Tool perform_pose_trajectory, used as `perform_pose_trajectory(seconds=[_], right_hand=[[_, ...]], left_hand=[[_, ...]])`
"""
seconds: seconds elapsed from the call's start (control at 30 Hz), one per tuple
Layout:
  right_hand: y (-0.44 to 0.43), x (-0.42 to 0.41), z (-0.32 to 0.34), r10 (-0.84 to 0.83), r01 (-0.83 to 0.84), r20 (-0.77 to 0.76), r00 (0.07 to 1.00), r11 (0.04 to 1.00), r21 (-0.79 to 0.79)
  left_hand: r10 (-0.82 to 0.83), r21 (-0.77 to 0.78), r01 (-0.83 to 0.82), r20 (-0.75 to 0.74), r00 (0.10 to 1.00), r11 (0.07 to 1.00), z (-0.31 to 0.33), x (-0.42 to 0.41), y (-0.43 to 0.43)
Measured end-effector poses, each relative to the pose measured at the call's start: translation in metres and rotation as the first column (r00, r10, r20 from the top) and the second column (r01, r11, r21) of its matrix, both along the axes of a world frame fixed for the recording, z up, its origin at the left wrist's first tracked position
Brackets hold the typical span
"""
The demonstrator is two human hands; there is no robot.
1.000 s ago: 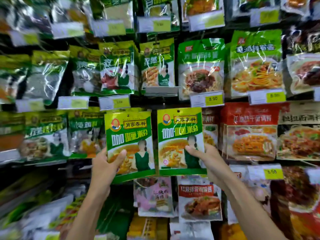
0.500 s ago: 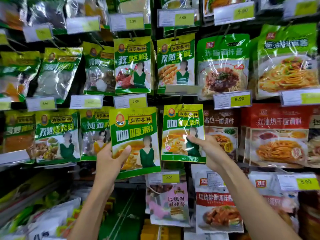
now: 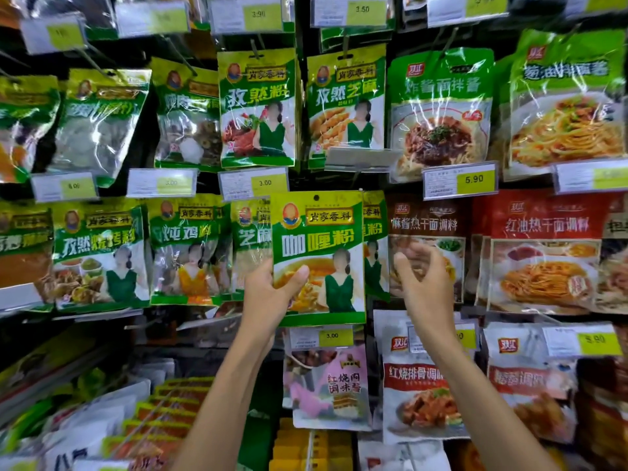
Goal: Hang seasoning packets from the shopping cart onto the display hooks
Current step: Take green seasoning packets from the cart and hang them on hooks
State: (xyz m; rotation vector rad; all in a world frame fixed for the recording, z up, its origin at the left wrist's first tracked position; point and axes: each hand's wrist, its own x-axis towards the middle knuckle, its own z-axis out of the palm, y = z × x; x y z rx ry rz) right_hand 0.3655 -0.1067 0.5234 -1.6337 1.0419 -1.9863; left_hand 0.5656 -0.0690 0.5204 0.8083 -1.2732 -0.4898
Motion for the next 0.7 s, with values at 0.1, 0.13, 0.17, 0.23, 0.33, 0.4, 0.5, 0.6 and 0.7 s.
perform_pose_trajectory(seconds=[0.1, 0.13, 0.17, 0.23, 0.33, 0.4, 0.5, 0.6, 0.7], right_hand=[[0.011, 0.008, 0.001, 0.192, -0.192, -0.012, 0.981, 0.981, 0.015], [0.012, 0.011, 0.005, 0.253, -0.251, -0.024, 0.967, 0.966, 0.061], [0.012, 0.013, 0.009, 0.288, -0.284, -0.032, 0.957, 0.954, 0.094], [0.011, 0.016, 0.014, 0.309, -0.305, -0.023, 0.951, 0.945, 0.121], [0.005, 0.014, 0.016, 0.313, -0.315, 0.035, 0.949, 0.941, 0.121], [0.001, 0.011, 0.016, 0.308, -0.312, 0.046, 0.95, 0.943, 0.12], [-0.005, 0.003, 0.018, 0.27, -0.273, 0.038, 0.962, 0.956, 0.112], [-0.007, -0.002, 0.02, 0.263, -0.267, 0.051, 0.963, 0.956, 0.123], [-0.011, -0.005, 0.023, 0.262, -0.268, 0.064, 0.963, 0.956, 0.119]], left_hand=[[-0.047, 0.011, 0.047, 0.019, 0.999, 0.999, -0.001, -0.012, -0.005], [-0.063, 0.018, 0.063, 0.023, 0.998, 0.998, 0.0, -0.017, -0.007], [-0.075, 0.025, 0.074, 0.025, 0.997, 0.997, 0.0, -0.021, -0.009], [-0.092, 0.045, 0.091, 0.022, 0.995, 0.995, 0.002, -0.03, -0.011], [-0.052, 0.093, 0.043, 0.097, 0.994, 0.995, 0.008, -0.035, -0.01], [0.114, 0.001, -0.116, 0.186, 0.976, 0.993, 0.016, -0.029, -0.008], [0.686, -0.446, -0.558, 0.202, 0.699, 0.699, 0.042, -0.007, -0.003], [0.936, -0.728, -0.612, 0.119, 0.33, 0.308, 0.073, 0.014, -0.015], [0.966, -0.782, -0.568, 0.19, 0.175, 0.256, 0.094, 0.028, -0.031]])
